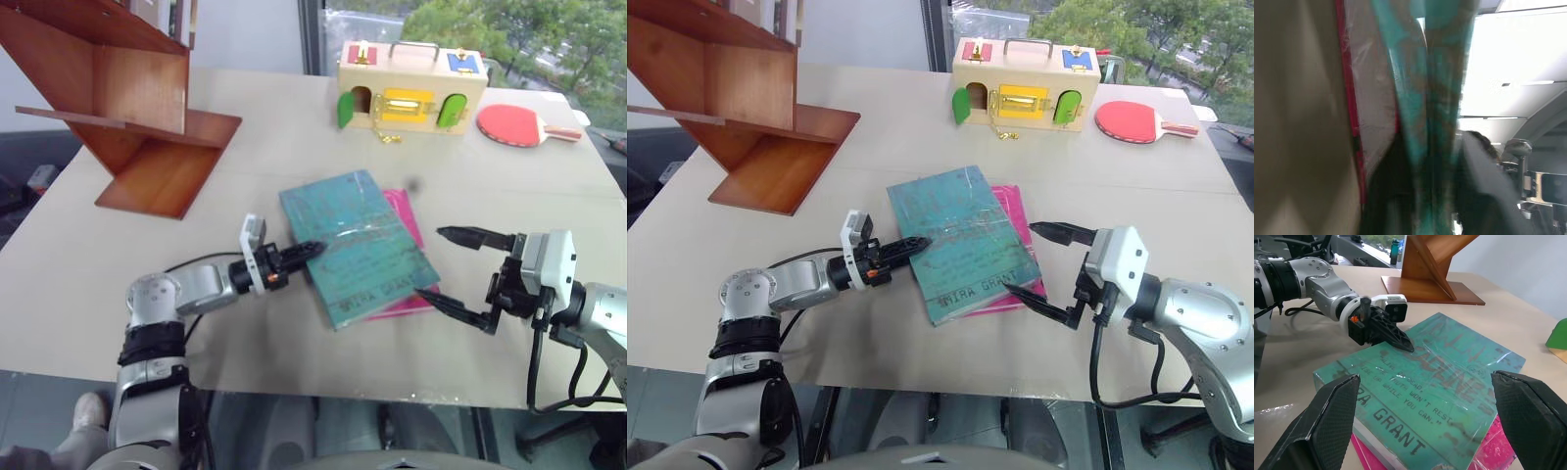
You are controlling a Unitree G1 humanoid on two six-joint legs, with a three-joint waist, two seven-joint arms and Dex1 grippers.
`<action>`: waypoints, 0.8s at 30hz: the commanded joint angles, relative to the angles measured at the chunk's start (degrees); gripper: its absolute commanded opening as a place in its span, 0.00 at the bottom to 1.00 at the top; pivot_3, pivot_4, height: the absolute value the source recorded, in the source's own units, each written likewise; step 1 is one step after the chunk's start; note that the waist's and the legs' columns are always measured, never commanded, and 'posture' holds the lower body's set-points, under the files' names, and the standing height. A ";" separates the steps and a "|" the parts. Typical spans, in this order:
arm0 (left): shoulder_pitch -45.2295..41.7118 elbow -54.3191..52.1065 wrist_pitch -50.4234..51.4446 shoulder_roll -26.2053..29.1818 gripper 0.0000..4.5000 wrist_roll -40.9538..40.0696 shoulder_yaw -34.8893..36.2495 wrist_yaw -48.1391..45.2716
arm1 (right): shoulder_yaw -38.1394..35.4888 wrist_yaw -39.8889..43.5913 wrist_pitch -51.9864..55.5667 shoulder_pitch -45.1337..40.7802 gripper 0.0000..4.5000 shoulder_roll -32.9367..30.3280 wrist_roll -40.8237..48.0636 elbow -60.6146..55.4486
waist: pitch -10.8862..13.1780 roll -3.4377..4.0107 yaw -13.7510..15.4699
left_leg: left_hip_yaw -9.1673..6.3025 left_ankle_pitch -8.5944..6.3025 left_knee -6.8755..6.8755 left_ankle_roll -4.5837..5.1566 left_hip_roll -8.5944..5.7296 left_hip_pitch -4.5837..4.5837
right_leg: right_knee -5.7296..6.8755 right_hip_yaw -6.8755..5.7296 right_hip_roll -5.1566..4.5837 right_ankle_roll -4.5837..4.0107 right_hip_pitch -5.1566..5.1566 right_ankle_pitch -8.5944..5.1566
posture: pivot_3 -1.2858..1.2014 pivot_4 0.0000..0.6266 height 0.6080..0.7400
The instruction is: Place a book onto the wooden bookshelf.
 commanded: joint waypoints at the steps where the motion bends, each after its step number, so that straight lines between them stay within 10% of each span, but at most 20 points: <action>1: 0.16 -0.14 1.53 1.08 0.04 -1.82 2.95 0.35 | -1.03 0.42 -0.62 0.09 1.00 -0.70 0.66 -1.43 | 0.00 0.00 -0.06 | 0.00 0.00 0.00 0.00 0.00 0.00 | 0.00 0.00 0.00 0.00 0.00 0.00 | 0.52 0.24 1.00; 13: 0.38 -10.80 -2.93 14.57 0.04 1.20 9.42 -5.88 | 1.09 1.74 -2.42 -2.48 1.00 0.56 -0.29 1.30 | 0.05 0.01 0.04 | -0.04 0.01 -0.03 -0.02 0.00 -0.01 | -0.03 -0.04 -0.01 -0.01 -0.01 -0.01 | 0.52 0.24 1.00; 19: -5.93 -35.86 -38.17 24.31 0.04 33.23 -5.33 -24.78 | 3.18 3.43 -3.96 -5.93 1.00 1.71 -0.35 4.87 | 0.12 -0.05 0.59 | -0.16 0.07 -0.10 -0.14 -0.10 -0.08 | -0.14 -0.20 -0.08 -0.02 0.02 0.00 | 0.52 0.24 1.00; 24: -14.69 -32.35 -65.69 31.67 0.04 56.73 -11.82 -33.28 | 4.63 5.43 -6.02 -8.50 1.00 3.01 -0.73 8.48 | 0.17 0.10 0.12 | -0.06 0.07 -0.18 -0.12 -0.10 -0.07 | -0.18 -0.07 -0.03 -0.03 -0.03 -0.01 | 0.52 0.24 1.00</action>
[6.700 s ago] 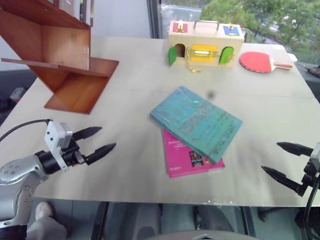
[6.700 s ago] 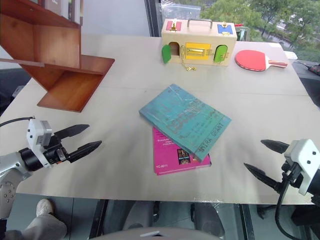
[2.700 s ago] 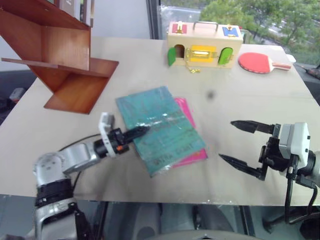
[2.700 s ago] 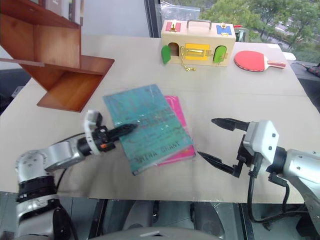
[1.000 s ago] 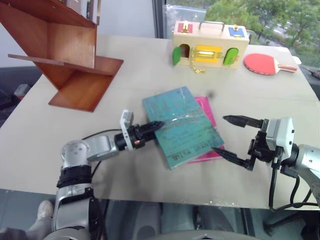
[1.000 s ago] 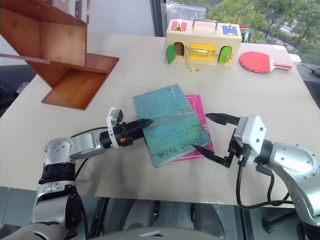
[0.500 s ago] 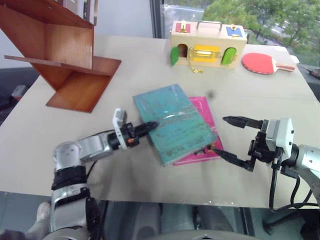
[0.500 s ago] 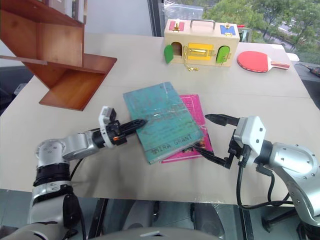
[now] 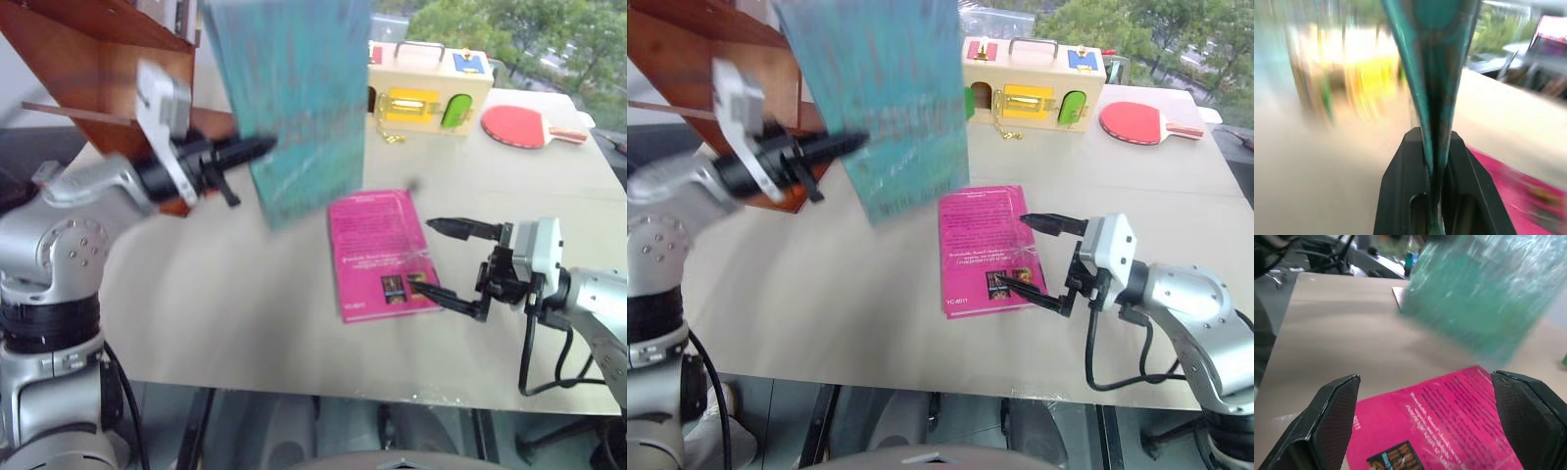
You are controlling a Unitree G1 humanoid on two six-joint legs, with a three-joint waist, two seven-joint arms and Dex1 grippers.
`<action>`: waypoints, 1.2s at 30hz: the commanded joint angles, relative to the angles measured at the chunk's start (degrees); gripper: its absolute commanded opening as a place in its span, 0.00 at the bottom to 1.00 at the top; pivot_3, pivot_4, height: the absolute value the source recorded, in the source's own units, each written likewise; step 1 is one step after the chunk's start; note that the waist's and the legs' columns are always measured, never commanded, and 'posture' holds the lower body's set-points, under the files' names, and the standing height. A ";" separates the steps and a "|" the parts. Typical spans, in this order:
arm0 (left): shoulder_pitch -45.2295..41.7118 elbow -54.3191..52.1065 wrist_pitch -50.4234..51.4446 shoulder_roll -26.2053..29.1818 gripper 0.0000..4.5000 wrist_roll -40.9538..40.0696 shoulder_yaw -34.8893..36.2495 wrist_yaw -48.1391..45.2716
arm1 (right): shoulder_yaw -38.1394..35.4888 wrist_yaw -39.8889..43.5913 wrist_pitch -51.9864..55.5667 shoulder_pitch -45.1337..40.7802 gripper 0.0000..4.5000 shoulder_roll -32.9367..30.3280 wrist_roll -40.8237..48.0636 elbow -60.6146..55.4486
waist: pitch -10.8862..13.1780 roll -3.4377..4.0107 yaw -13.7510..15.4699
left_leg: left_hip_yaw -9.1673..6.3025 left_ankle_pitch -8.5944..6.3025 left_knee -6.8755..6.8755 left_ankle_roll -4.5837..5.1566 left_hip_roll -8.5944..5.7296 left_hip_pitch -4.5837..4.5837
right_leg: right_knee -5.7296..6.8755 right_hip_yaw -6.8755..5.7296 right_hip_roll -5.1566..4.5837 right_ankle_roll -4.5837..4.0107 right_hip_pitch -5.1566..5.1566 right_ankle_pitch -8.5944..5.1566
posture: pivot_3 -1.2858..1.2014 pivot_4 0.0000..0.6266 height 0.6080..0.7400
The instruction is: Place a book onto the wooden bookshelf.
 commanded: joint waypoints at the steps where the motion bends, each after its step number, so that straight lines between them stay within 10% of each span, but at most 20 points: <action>1: -3.55 4.16 -20.70 5.85 0.04 15.99 -1.80 -6.46 | 0.19 1.55 -2.56 -1.21 1.00 0.61 -0.25 1.33 | 0.04 0.12 -0.52 | 0.05 0.00 -0.09 0.01 0.00 0.00 | -0.09 0.04 0.00 0.00 -0.02 0.00 | 0.52 0.24 1.00; 10: -16.86 32.94 -57.55 19.99 0.04 33.51 -4.97 -20.48 | 3.46 3.67 -6.01 -4.81 1.00 3.76 -2.24 6.71 | 0.21 0.24 -0.57 | 0.39 0.00 0.04 0.04 0.18 -0.49 | 0.15 0.30 0.11 0.01 -0.72 0.00 | 0.52 0.24 1.00; 36: -34.90 73.03 -76.41 28.17 0.04 57.09 -17.13 -25.51 | 4.48 -4.61 -4.12 -12.58 1.00 12.18 0.22 2.43 | 0.21 0.23 -0.86 | 0.39 0.00 0.17 0.06 0.42 -0.48 | 0.35 0.23 0.28 0.02 -0.74 0.00 | 0.52 0.24 1.00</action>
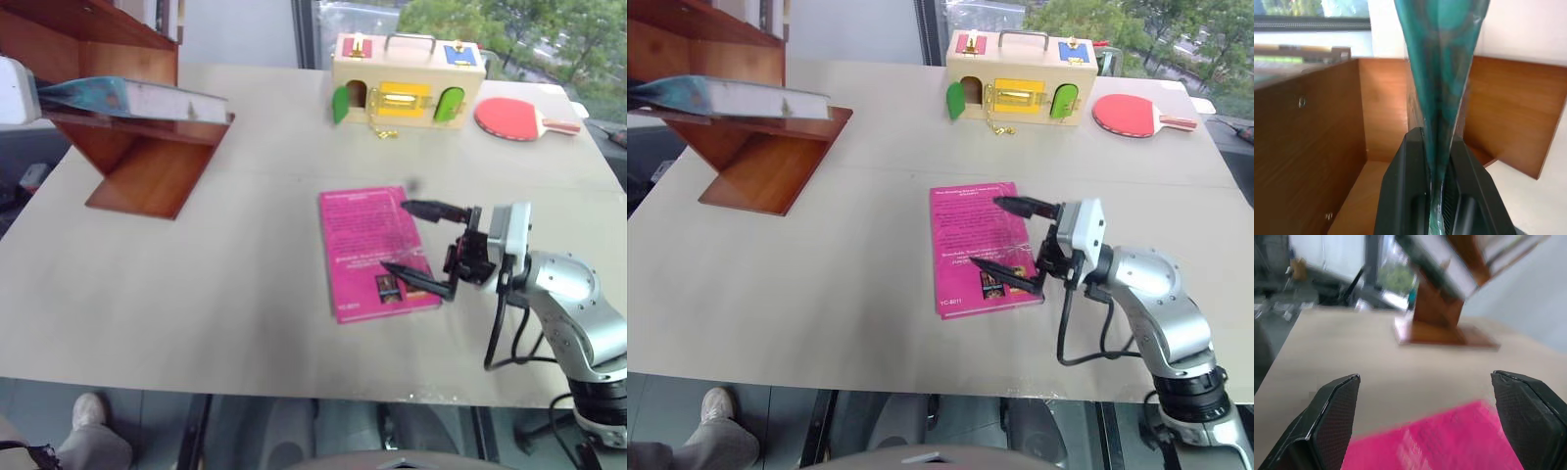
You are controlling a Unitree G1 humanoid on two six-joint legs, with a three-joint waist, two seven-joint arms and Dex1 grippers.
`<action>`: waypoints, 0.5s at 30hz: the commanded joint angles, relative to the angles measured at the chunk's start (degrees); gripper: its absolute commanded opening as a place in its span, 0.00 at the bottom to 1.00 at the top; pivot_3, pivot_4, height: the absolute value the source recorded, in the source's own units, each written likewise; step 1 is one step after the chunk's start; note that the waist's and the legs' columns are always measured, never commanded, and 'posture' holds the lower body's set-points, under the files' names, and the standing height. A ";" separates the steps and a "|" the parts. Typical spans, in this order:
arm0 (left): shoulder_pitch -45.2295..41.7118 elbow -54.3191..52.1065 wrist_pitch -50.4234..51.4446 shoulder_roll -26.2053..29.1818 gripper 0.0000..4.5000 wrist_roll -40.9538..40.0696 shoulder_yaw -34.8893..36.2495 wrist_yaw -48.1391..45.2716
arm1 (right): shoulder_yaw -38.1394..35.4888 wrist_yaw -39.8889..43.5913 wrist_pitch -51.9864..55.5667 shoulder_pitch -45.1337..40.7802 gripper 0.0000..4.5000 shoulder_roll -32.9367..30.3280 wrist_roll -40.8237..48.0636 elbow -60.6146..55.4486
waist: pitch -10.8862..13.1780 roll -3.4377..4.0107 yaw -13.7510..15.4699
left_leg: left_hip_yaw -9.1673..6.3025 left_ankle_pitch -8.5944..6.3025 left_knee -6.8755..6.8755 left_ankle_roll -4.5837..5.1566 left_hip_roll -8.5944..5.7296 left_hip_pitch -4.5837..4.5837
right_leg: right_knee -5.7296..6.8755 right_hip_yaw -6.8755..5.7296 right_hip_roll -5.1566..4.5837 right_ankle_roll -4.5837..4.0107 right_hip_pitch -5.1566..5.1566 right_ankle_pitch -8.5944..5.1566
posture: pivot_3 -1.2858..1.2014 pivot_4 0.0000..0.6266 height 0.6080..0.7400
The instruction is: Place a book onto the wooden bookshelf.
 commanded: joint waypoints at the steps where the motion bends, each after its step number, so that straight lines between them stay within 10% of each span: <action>1: -1.90 3.04 -1.50 2.27 0.04 3.67 -1.00 2.69 | -1.78 -4.47 1.11 -3.93 1.00 2.27 3.07 -3.82 | 0.00 0.00 -0.07 | 0.00 0.00 0.00 0.00 0.03 0.00 | 0.00 0.00 0.03 0.00 0.00 0.00 | 0.52 0.24 1.00; 11: -4.04 6.14 -3.13 1.76 0.04 7.68 -2.54 8.04 | -0.65 -9.54 2.95 -8.20 1.00 5.83 4.32 -4.52 | 0.00 -0.01 -0.01 | 0.03 0.00 0.00 0.00 0.07 0.00 | 0.01 0.01 0.04 -0.01 -0.02 0.00 | 0.52 0.24 1.00; 15: -3.74 7.22 -3.12 2.28 0.37 8.36 -2.98 8.16 | -0.04 -9.69 3.56 -8.39 1.00 6.42 4.81 -4.81 | 0.00 -0.01 0.01 | 0.04 0.00 0.01 0.00 0.08 0.00 | 0.05 0.01 0.05 -0.01 -0.04 0.00 | 0.52 0.24 1.00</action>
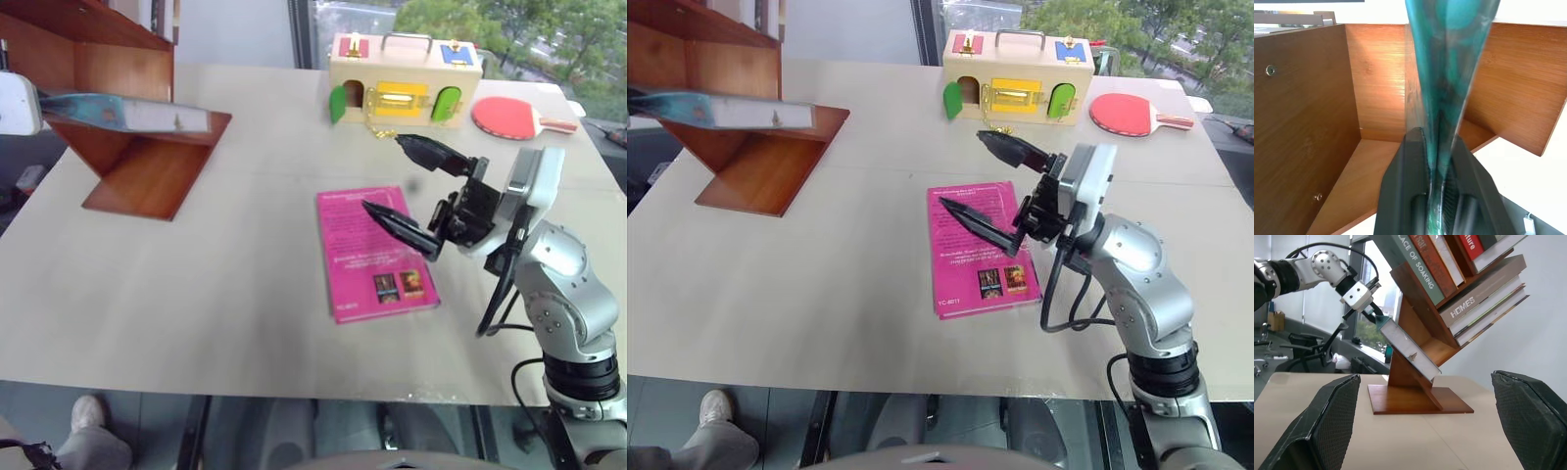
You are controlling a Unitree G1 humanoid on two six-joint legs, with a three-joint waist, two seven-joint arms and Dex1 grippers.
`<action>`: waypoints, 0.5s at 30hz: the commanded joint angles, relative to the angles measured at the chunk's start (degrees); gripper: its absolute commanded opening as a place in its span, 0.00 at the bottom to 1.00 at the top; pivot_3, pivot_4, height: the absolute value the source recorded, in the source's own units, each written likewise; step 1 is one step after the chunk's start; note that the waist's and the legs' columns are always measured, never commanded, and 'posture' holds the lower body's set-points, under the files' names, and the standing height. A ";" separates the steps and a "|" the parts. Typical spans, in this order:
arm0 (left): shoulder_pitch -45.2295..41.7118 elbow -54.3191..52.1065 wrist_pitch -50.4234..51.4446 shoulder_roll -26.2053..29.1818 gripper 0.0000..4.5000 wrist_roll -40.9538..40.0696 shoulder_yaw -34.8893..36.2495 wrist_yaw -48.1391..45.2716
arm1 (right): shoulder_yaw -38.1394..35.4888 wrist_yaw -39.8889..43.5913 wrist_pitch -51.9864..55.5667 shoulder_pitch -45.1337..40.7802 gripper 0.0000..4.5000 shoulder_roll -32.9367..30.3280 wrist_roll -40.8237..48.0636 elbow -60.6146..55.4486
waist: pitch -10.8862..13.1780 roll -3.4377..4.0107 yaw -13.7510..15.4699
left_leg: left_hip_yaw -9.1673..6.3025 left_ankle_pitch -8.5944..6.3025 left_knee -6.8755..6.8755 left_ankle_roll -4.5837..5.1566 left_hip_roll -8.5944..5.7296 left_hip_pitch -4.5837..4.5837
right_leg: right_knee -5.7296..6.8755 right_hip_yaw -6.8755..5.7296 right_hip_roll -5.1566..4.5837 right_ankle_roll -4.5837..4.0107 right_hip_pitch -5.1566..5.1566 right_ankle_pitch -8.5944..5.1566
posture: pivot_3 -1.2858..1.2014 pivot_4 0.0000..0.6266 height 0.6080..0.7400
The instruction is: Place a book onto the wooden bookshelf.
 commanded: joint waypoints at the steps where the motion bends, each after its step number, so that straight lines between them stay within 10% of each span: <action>1: -0.85 0.96 -0.52 2.29 0.46 0.34 0.59 0.89 | -0.06 -0.19 -0.04 -0.94 1.00 0.25 1.38 -2.30 | 0.00 0.00 0.09 | 0.00 0.00 0.00 0.00 0.01 0.00 | 0.00 0.00 0.01 0.00 0.00 0.00 | 0.52 0.24 1.00; 5: 2.33 0.66 -2.70 2.25 0.87 -6.46 4.47 -1.55 | 0.02 1.14 0.49 -1.16 1.00 -0.22 2.15 -1.50 | 0.00 0.00 0.19 | 0.01 0.00 0.02 0.00 0.00 0.00 | 0.01 0.00 -0.01 0.00 0.01 0.00 | 0.52 0.24 1.00; 15: 37.58 -31.38 19.80 1.61 0.87 -41.35 29.55 -12.60 | -1.13 7.84 0.54 -3.84 1.00 -2.55 4.10 4.25 | 0.00 -0.01 -0.14 | 0.08 0.00 0.26 0.00 0.21 0.14 | 0.45 0.00 0.01 -0.02 0.03 0.00 | 0.52 0.24 1.00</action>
